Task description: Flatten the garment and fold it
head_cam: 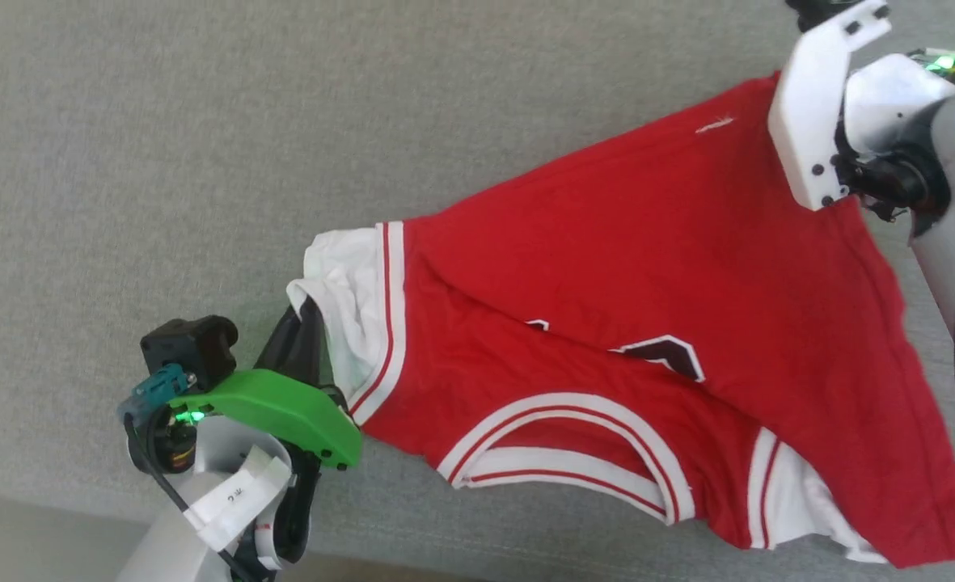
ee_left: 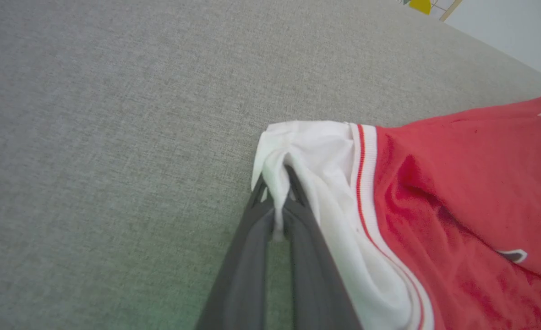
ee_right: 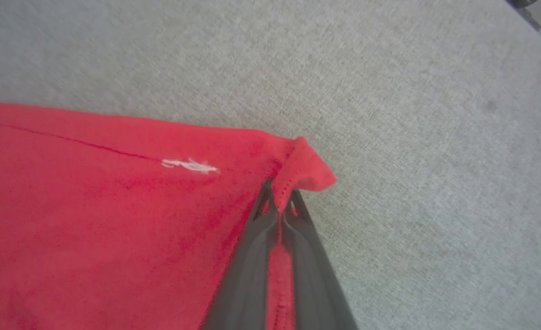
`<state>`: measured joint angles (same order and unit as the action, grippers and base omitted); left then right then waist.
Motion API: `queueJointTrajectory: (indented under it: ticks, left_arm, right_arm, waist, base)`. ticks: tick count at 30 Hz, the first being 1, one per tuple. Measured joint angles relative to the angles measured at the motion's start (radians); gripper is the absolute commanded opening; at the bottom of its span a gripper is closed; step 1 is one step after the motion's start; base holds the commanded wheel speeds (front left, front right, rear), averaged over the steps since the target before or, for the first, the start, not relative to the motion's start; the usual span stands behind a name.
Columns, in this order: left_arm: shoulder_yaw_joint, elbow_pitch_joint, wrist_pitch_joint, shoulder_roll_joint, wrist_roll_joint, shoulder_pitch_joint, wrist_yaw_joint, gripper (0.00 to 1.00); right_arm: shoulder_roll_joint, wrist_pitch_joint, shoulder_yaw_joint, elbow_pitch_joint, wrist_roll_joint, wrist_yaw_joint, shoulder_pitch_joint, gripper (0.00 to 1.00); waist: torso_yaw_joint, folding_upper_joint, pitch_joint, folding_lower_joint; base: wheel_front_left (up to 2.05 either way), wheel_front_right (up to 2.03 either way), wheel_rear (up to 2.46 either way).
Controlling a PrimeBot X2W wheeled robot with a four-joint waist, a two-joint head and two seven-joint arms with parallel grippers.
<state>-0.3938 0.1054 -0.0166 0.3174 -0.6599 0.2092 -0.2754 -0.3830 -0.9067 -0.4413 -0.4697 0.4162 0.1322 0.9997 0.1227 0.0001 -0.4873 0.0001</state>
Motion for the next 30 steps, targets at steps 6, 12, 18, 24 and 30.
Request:
queueJointTrajectory:
  ticks: [6,12,18,24,30]
  left_arm:
    - [0.018,-0.013,-0.006,0.021,-0.007,-0.013,-0.007,0.0]
    - [0.03,-0.021,-0.015,0.035,-0.021,-0.071,-0.018,0.0]
    - [0.032,-0.021,-0.017,0.036,-0.049,-0.122,-0.026,0.0]
    - [0.03,-0.023,-0.017,0.034,-0.064,-0.153,-0.026,0.0]
    - [0.029,-0.032,-0.011,0.029,-0.076,-0.167,-0.023,0.0]
  right_arm:
    - [0.02,0.144,0.107,0.06,0.039,0.0,-0.084,0.0]
    - [0.015,0.213,0.219,0.173,0.086,0.0,-0.279,0.0]
    - [0.018,0.202,0.328,0.309,0.13,0.0,-0.551,0.0]
    - [0.072,0.14,0.407,0.421,0.158,0.0,-0.818,0.0]
    - [0.136,0.097,0.472,0.491,0.166,0.0,-0.961,0.0]
  waist:
    - [-0.037,0.0,0.076,0.0]
    - [-0.086,0.0,0.171,0.0]
    - [-0.132,0.0,0.258,-0.0001]
    - [-0.166,0.0,0.325,-0.0001]
    - [-0.183,0.0,0.364,-0.0001]
  base:
    - [0.0,0.0,0.0]
    - [0.0,0.0,0.0]
    - [0.0,0.0,0.0]
    - [0.0,0.0,0.0]
    - [0.0,0.0,0.0]
